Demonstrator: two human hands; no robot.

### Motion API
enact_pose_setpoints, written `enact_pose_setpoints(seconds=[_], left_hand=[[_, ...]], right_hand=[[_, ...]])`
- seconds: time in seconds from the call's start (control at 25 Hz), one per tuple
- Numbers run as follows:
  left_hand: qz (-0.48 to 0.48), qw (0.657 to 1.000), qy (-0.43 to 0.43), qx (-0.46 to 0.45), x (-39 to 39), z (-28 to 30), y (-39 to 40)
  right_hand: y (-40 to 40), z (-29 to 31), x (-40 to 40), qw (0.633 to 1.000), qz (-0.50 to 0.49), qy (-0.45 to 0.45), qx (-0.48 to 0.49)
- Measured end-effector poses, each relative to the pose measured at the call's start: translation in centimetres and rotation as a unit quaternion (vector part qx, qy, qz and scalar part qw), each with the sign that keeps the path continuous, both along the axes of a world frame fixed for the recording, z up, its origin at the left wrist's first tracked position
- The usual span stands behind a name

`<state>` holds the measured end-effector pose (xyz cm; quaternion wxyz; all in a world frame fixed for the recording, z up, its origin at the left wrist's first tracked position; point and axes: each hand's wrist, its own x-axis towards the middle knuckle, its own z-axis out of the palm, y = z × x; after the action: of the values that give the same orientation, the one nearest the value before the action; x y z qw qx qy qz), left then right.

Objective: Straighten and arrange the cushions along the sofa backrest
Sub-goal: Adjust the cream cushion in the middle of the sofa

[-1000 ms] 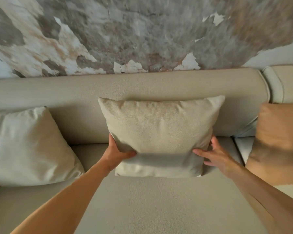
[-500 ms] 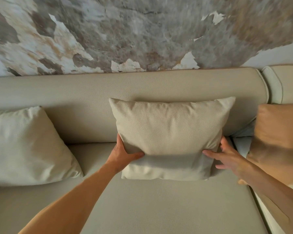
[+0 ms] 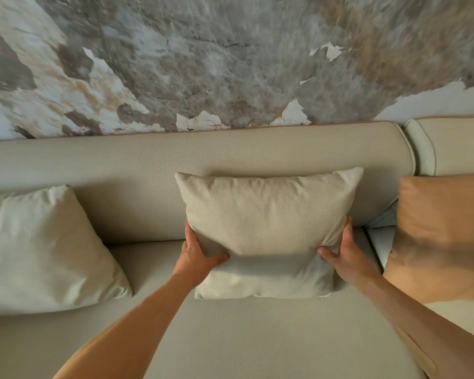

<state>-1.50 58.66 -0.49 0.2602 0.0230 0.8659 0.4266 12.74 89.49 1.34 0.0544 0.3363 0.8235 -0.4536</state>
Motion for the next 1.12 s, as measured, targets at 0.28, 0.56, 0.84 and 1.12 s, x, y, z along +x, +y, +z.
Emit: enact_pose_setpoints(seconds=[0.28, 0.56, 0.84, 1.12], left_hand=[[-0.065, 0.993, 0.065, -0.072, 3.0, 6.0, -2.0], [-0.088, 0.976, 0.15, -0.134, 7.9, 15.2, -8.3], [-0.148, 0.932, 0.258, -0.208, 13.0, 25.0, -15.6], [-0.191, 0.9, 0.32, -0.228, 16.9, 30.0, -16.3]], right_hand=[[-4.0, 5.0, 2.6, 0.982, 0.115, -0.027, 0.15], [-10.5, 15.0, 6.4, 0.939, 0.168, -0.05, 0.296], [-17.1, 25.2, 13.3, 0.912, 0.159, -0.051, 0.375], [-17.7, 31.1, 19.8, 0.909, 0.11, -0.058, 0.397]])
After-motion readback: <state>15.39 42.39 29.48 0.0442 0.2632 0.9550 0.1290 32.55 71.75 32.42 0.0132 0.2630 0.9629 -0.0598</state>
